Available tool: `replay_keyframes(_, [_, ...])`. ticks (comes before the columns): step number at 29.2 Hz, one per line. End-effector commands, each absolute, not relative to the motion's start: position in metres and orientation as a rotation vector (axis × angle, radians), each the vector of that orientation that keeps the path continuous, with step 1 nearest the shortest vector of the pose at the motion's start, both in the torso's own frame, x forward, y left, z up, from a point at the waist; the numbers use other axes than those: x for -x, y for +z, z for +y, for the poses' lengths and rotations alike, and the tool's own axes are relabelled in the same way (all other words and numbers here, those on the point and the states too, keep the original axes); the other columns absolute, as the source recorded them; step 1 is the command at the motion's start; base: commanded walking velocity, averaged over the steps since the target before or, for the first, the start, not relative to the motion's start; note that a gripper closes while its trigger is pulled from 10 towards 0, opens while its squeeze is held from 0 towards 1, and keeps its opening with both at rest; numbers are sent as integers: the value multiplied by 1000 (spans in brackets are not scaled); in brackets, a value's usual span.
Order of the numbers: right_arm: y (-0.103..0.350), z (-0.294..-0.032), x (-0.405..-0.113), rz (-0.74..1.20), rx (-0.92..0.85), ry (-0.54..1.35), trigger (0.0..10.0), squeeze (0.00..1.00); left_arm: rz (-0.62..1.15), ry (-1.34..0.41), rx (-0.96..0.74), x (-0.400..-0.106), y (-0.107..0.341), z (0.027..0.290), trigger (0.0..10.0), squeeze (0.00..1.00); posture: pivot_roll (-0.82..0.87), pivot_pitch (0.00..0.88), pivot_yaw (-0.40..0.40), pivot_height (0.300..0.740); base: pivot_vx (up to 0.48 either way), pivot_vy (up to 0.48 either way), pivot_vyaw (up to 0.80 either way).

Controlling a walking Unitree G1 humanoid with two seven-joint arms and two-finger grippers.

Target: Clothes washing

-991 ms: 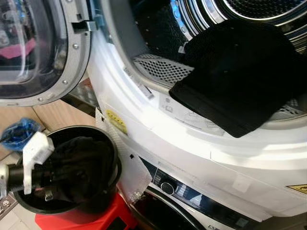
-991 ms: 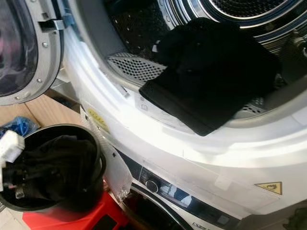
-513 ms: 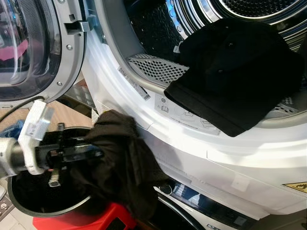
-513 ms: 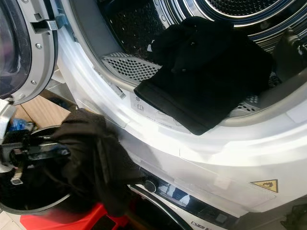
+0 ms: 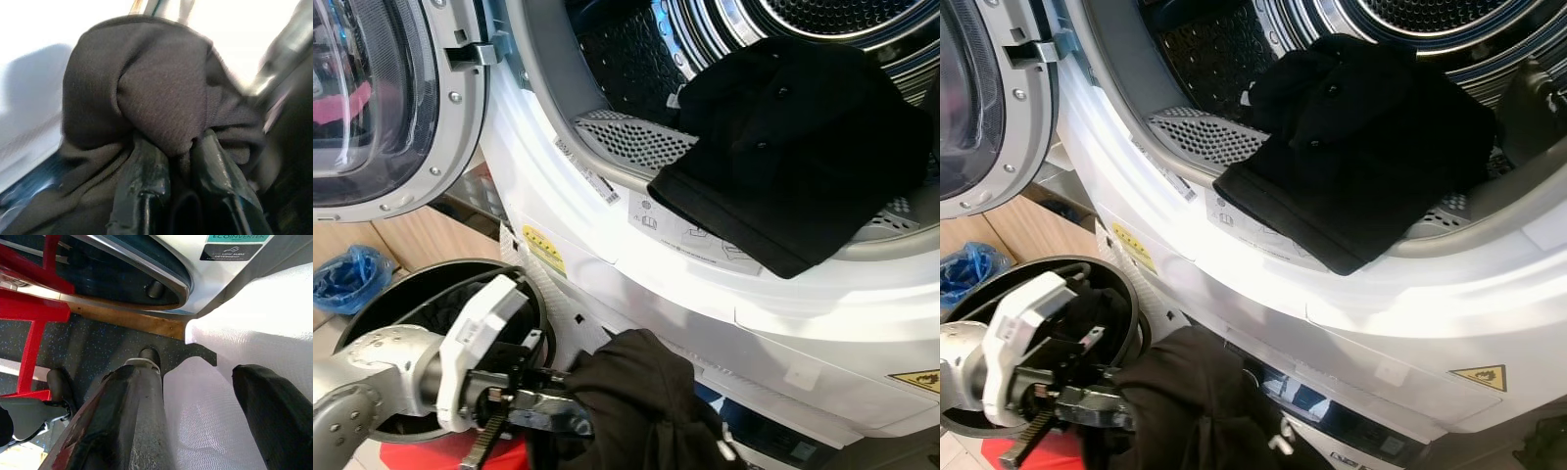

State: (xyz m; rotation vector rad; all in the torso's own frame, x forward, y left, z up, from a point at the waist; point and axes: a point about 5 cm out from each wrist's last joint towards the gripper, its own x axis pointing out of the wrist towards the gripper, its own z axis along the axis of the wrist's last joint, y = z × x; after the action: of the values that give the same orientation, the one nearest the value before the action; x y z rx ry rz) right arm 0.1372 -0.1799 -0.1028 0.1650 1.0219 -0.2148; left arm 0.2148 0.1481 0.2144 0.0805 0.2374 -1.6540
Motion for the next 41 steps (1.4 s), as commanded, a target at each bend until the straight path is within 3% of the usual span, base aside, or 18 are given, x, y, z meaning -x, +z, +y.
replay_keyframes(1, [-107,-177,-127,1056,-176,-217,10000,0,231,-1578,-315,-225,215,146,0,0,114,139,-19,740,0,0,0])
replay_keyframes(7, [-106,-176,-129,1053,-175,-217,10000,0,138,-1668,-506,-227,237,140,0,0,113,129,-21,740,0,0,0])
replay_keyframes(19, [-105,-177,-134,1040,-172,-220,10000,0,-96,-1759,-435,-237,272,132,0,0,118,111,-27,740,0,0,0])
replay_keyframes(26, [-104,-178,-136,1034,-166,-224,10000,0,-289,-1636,-617,-263,297,123,0,0,122,113,-28,740,0,0,0])
replay_keyframes(37, [-103,-177,-137,1027,-171,-233,10000,0,-379,-1767,-725,-259,305,103,0,0,122,111,-25,740,0,0,0])
replay_keyframes(41, [-103,-177,-137,1024,-175,-247,10000,0,-523,-1670,-728,-265,325,96,0,0,122,111,-25,740,0,0,0])
